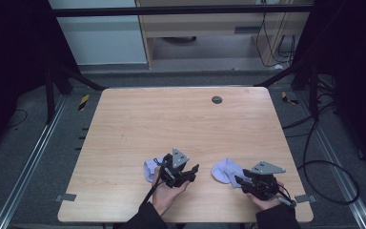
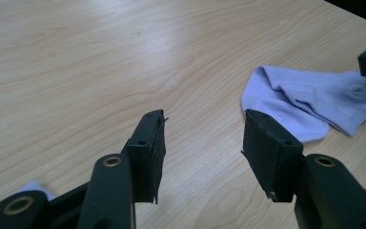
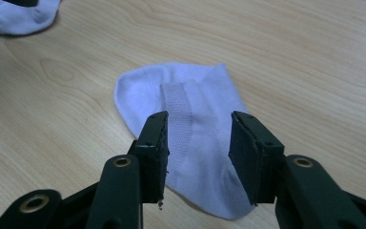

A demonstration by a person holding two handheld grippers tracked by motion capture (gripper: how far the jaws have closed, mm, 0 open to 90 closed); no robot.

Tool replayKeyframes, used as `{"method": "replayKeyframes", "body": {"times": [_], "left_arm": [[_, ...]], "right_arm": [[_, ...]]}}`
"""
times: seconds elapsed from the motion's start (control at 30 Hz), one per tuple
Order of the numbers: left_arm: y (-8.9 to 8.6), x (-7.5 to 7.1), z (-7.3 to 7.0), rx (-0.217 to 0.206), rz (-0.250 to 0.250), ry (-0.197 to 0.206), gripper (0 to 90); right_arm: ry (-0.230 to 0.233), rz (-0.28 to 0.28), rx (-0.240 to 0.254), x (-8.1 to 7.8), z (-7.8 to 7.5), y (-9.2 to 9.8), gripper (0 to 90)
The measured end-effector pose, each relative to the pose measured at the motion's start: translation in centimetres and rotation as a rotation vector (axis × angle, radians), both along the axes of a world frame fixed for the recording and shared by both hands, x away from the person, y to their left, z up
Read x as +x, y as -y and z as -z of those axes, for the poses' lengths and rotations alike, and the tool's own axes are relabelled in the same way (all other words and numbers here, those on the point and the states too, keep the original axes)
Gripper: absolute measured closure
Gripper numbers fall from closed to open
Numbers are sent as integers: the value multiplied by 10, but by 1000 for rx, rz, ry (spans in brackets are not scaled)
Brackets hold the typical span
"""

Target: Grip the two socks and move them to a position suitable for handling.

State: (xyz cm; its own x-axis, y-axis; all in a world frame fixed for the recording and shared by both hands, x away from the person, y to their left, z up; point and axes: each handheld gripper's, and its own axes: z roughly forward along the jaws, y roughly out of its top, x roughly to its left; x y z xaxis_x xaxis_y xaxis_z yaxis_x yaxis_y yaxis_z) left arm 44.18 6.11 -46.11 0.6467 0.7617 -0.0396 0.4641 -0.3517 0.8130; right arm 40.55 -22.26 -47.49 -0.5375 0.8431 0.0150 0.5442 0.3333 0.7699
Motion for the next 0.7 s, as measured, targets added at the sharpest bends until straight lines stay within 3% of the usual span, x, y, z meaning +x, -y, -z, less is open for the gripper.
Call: {"method": "replayKeyframes", "body": {"times": [0.37,0.7], "left_arm": [[41,3,12,20,48,-25,519],[61,9,25,55,58,-54,522]], "right_arm": [[-40,-31,-7,2,8,-4,631],[-73,-59,-30,4,16,-8,631]]}}
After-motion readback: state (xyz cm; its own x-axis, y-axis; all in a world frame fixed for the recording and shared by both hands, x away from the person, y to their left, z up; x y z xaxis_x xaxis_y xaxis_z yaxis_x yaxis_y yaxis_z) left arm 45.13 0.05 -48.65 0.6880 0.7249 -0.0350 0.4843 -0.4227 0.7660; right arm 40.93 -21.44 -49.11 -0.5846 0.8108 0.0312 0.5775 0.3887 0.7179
